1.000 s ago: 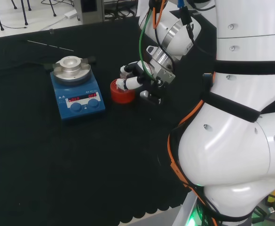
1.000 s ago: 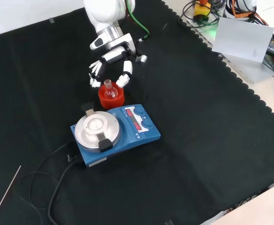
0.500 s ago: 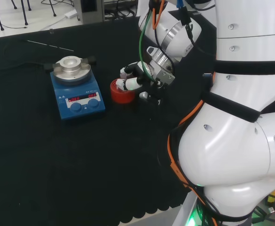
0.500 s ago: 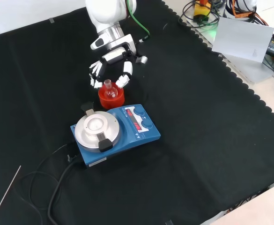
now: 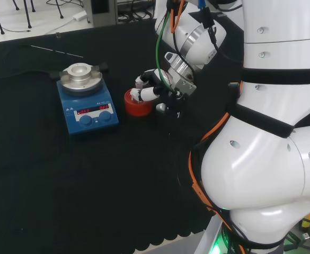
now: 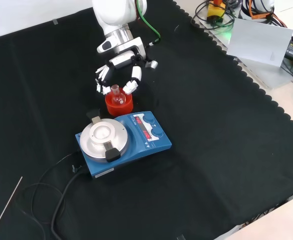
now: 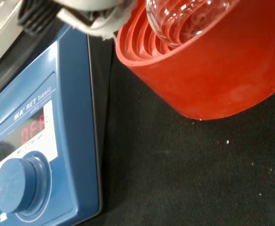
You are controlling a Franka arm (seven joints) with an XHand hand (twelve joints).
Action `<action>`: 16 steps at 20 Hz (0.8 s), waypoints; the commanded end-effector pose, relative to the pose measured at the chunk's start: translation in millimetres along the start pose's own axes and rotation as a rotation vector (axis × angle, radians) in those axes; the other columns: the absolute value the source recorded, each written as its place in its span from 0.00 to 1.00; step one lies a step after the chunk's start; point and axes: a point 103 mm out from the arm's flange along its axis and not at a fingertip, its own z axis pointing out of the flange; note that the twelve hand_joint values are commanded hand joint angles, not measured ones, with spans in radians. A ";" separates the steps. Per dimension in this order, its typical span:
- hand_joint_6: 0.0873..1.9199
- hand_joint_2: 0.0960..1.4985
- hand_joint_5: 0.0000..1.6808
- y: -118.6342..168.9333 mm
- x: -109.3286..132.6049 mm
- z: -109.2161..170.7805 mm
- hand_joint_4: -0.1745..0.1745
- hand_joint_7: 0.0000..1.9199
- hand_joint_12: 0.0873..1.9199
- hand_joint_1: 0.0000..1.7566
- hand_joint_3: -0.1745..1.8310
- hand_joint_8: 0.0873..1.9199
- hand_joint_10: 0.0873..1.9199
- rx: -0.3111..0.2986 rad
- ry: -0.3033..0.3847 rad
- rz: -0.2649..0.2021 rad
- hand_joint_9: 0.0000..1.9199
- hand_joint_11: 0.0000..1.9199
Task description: Pick up the round-bottom flask.
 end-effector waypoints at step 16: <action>0.50 0.60 0.60 1.9 5.6 -3.3 1.00 0.30 0.67 0.59 0.26 0.25 0.23 -0.066 -0.051 0.018 0.37 0.11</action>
